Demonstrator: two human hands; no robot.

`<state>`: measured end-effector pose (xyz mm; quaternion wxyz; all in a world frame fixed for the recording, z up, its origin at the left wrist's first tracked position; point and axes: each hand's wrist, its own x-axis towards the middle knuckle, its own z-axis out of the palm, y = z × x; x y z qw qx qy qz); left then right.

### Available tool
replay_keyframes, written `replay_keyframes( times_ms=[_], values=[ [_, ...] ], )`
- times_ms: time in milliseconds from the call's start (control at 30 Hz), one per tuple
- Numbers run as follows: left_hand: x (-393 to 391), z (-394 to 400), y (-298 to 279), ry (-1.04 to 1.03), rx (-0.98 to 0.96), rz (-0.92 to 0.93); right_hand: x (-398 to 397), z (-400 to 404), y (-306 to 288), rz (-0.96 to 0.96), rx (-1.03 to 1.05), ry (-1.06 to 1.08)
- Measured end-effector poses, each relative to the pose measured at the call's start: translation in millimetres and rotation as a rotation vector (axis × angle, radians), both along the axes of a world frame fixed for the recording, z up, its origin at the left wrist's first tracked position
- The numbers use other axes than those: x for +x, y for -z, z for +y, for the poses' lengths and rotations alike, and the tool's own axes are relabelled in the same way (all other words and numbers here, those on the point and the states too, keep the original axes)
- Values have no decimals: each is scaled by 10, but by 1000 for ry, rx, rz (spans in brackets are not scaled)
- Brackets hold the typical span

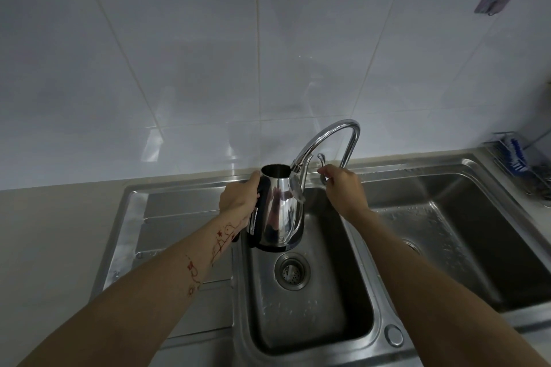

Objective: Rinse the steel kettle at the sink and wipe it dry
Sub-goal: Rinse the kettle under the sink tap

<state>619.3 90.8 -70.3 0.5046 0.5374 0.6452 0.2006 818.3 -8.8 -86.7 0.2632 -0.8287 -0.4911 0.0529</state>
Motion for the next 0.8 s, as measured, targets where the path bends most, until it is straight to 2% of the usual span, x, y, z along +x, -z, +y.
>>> replay_keyframes(
  times_ms=[800],
  values=[
    [-31, -59, 9, 18, 15, -38, 12, 55, 53, 28, -1, -6]
  ],
)
